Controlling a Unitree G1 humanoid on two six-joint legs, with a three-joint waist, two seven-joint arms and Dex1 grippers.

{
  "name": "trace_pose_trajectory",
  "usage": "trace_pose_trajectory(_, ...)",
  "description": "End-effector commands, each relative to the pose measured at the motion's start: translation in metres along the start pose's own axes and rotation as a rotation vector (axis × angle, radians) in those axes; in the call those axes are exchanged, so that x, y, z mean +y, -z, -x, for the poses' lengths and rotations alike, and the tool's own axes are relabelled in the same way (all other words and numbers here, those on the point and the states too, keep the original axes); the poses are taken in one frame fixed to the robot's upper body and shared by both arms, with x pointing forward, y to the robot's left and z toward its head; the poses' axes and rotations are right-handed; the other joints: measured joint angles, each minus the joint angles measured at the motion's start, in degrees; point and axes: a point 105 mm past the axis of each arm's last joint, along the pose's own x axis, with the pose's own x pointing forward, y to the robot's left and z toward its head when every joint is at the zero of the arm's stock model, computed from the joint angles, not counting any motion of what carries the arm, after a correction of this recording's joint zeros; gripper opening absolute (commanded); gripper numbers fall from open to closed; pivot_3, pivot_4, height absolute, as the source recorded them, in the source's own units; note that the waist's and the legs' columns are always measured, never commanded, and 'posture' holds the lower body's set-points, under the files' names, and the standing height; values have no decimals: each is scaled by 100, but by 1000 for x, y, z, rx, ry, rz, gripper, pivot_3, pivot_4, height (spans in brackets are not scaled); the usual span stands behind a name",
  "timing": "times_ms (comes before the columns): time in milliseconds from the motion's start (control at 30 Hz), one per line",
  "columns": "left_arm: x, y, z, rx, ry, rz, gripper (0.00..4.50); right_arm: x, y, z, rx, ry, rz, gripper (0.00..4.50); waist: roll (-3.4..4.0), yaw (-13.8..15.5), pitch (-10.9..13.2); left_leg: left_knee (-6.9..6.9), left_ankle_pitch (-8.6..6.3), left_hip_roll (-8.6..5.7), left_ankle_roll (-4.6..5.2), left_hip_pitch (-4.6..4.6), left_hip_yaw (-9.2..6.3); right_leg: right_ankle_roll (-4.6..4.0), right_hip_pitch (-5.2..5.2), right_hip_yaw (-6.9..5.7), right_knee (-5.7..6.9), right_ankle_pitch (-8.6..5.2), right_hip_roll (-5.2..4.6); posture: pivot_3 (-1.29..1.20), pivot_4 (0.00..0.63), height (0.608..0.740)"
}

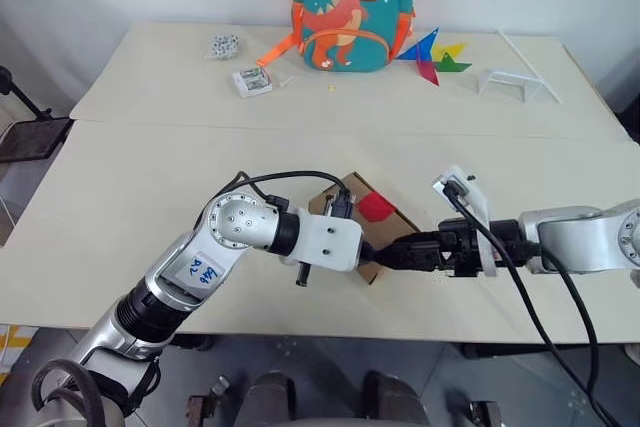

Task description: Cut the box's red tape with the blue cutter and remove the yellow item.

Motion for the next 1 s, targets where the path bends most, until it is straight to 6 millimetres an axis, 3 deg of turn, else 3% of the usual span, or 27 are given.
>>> trace_pose_trajectory(33,5,-9,3,-8,-24,-46,412,6,-3,-1,-8,-16,16,4459,0,-1,0,0,0,0,0,0,0,0,0,0,0,0,0,0,150,740)
trace_pose_trajectory(400,9,-11,2,-9,-36,-42,412,6,-1,-10,-14,-27,-1,4459,0,-21,0,0,0,0,0,6,3,0,1,3,6,0,0,0,150,740)
trace_pose_trajectory(533,10,-12,1,-7,-40,-41,412,6,4,-11,3,-28,-5,3579,0,-18,0,1,0,0,0,7,4,0,2,4,6,0,0,0,150,740)
trace_pose_trajectory(900,11,-12,1,-4,-43,-43,412,5,3,-11,-15,-31,-23,3579,0,-14,0,1,0,0,0,7,3,0,2,3,6,0,0,0,150,740)
trace_pose_trajectory(1000,11,-12,1,-3,-44,-45,412,4,3,-12,-21,-29,-27,3046,0,-15,0,1,0,0,0,7,4,0,2,3,6,0,0,0,150,740)
